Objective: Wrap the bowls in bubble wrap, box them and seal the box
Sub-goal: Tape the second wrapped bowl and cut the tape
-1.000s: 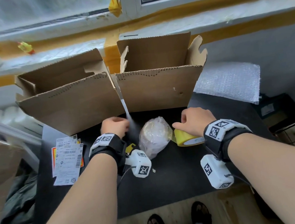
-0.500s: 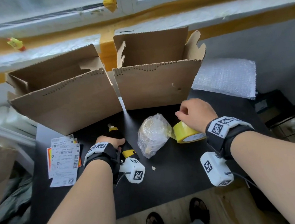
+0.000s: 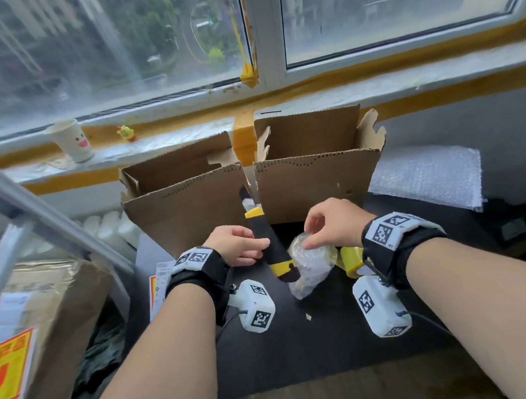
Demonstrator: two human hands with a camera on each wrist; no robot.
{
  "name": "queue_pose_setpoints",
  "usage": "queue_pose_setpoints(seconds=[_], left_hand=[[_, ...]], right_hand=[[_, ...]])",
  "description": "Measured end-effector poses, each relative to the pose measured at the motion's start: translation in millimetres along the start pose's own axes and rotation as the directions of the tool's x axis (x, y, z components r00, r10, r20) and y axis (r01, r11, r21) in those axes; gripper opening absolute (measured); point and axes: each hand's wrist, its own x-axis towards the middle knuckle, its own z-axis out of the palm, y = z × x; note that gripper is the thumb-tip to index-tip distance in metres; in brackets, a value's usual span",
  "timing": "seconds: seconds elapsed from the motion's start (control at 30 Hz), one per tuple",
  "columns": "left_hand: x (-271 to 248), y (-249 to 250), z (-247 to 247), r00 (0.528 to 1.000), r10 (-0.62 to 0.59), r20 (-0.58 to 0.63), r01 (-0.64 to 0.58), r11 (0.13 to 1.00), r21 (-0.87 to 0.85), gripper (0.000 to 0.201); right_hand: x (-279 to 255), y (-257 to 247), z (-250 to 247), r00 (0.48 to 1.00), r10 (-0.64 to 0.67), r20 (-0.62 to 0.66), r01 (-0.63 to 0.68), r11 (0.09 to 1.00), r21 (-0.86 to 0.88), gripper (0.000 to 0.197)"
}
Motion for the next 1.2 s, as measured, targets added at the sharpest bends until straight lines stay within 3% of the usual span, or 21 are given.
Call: queue_pose_setpoints(seconds=[0.1,0.13,0.17,0.27,0.33,0.37,0.43,0.5,0.6,0.7,0.87,1.07,1.2], left_hand=[[-1,28,22,0.996,0.056,0.062,-0.053,0.997,-0.061,0.021],[-1,36,32,0.994,0.075,0.084,-0.071,0.996,-0.054,0.020],[-1,43,42,0.990,0.093,0.109,-0.090,0.995,-0.032,0.019],[1,55,67,0.970,0.119,0.210,-0.123,0.992,0.007,0.020],[8,52,74,0.964,0.107,0.244,-0.130,0.989,0.077,0.022],[14,49,74,0.973,0.119,0.200,-0.159,0.967,0.201,0.023],[25,40,73,0.978,0.182,0.101,-0.207,0.793,0.572,0.040],[33,30,80,0.972,0.192,0.134,-0.222,0.574,0.788,0.080],[43,14,98,0.959,0.082,0.271,-0.279,0.435,0.856,0.115],[51,-2,107,0.948,0.050,0.315,-0.314,0.322,0.893,0.119],[53,-11,104,0.956,0.140,0.259,-0.291,0.310,0.905,0.086],[54,-13,106,0.969,0.139,0.204,-0.241,0.350,0.905,0.078],[54,-13,106,0.972,0.134,0.193,-0.229,0.369,0.901,0.076]], right_hand=[[-1,-8,1,0.996,0.026,0.086,-0.028,0.999,0.025,0.082],[-2,-8,2,0.994,0.042,0.100,-0.044,0.999,0.016,0.091],[-3,-8,2,0.993,0.064,0.096,-0.063,0.998,-0.012,0.089],[-12,2,-4,0.983,0.174,0.057,-0.171,0.984,-0.058,0.044],[-21,18,-10,0.956,0.278,0.091,-0.282,0.959,0.035,0.024],[-26,29,-12,0.935,0.331,0.126,-0.345,0.933,0.106,0.019],[-37,46,-14,0.881,0.432,0.192,-0.470,0.843,0.262,0.008],[-47,52,-13,0.823,0.505,0.260,-0.567,0.756,0.327,0.008],[-54,48,-11,0.768,0.530,0.361,-0.631,0.725,0.276,0.015],[-54,40,-6,0.722,0.549,0.422,-0.670,0.708,0.225,0.016],[-50,22,-5,0.695,0.561,0.449,-0.684,0.709,0.172,0.020],[-45,2,-6,0.648,0.624,0.437,-0.716,0.695,0.070,0.027],[-37,1,-5,0.667,0.627,0.403,-0.696,0.717,0.037,0.015]])
